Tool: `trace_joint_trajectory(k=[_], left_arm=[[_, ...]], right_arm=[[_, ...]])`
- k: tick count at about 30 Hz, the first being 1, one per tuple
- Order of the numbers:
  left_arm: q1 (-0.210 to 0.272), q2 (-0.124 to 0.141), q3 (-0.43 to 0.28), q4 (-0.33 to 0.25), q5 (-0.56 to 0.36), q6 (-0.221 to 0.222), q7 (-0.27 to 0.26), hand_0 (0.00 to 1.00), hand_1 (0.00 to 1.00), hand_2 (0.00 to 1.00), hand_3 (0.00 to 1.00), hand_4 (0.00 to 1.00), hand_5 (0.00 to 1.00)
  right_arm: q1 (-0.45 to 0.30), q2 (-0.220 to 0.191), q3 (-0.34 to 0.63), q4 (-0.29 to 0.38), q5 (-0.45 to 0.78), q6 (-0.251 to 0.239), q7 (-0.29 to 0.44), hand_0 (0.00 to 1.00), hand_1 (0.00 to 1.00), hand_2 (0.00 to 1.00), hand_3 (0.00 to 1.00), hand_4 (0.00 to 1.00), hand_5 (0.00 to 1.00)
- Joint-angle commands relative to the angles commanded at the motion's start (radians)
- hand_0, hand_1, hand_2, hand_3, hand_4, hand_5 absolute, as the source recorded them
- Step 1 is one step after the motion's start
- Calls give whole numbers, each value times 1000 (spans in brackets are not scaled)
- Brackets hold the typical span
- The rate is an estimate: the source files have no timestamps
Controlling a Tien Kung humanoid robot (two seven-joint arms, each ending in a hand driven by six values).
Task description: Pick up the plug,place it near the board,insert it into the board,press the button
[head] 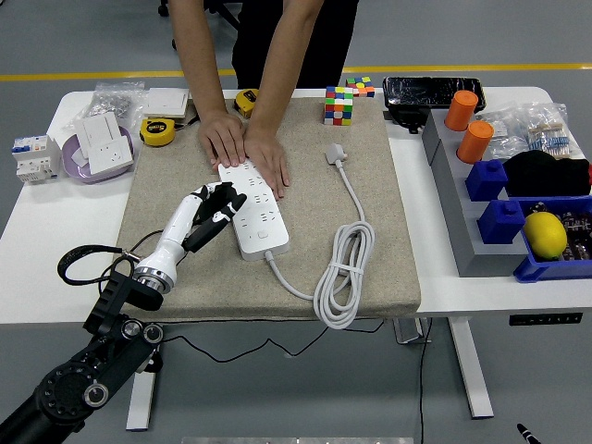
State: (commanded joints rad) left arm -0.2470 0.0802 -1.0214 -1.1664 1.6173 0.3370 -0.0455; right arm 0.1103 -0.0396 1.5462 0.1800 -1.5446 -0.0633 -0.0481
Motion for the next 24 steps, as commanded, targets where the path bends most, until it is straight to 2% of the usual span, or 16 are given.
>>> trace_joint_trajectory(k=[8, 24], left_arm=[[-19, 13, 29, -3, 36, -9, 20, 993, 940, 876, 865, 998, 998], [-47, 19, 81, -10, 103, -27, 49, 995, 939, 871, 865, 998, 998]], right_arm=[[-1, -1, 2, 0, -1, 0, -1, 803, 736, 728, 755, 998, 998], [1, -1, 1, 0, -1, 0, 0, 803, 736, 728, 755, 998, 998]])
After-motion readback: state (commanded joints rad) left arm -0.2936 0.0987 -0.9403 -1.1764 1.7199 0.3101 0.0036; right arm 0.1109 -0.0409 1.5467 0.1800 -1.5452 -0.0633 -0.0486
